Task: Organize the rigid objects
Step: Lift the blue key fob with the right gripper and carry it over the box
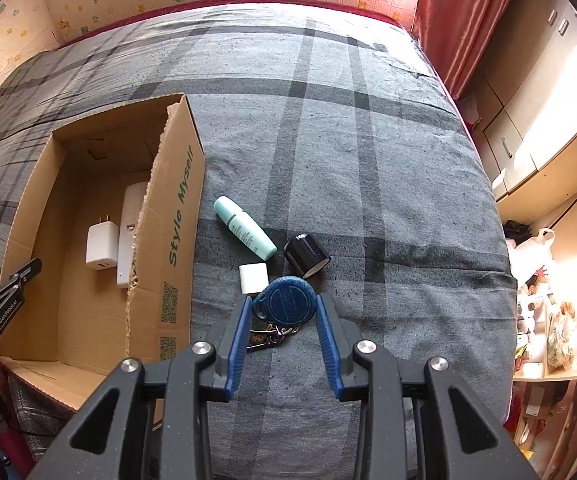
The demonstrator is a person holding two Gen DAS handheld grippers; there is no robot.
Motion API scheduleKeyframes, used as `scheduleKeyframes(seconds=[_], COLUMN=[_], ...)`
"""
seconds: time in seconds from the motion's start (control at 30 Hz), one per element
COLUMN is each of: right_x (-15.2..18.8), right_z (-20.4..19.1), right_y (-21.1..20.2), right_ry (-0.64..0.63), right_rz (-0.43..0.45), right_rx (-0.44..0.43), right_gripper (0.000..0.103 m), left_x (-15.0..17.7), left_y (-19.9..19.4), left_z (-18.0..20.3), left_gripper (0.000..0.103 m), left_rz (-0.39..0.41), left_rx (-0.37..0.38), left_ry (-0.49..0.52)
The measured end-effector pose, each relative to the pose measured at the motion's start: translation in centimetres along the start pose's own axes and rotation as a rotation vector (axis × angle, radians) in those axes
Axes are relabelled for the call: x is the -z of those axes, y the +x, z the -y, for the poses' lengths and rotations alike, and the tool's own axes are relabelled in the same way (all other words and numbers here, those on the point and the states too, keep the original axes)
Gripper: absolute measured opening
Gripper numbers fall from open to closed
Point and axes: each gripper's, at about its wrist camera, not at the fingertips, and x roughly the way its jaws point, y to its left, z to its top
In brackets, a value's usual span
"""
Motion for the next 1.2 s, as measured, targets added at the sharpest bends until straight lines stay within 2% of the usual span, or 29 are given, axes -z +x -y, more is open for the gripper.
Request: scheduleKeyframes(seconds=[0.67,1.2], right_x=[-2.2,-2.6], right_z=[-9.0,-15.1], right_y=[-2.2,1.2], right_ry=[-0.169,-0.276], right_rz=[0.047,-0.021], right_rx=[-0.130,-0.188], right_gripper=[0.034,0.034], left_x=[0.0,0.1], left_y=[0.0,-0.1], left_z=[0.1,-0.1], left_gripper=[0.015,0.015], left_rz=[0.000,0.000], left_rx=[0.003,0.007], left_ry=[-0.003,-0.007])
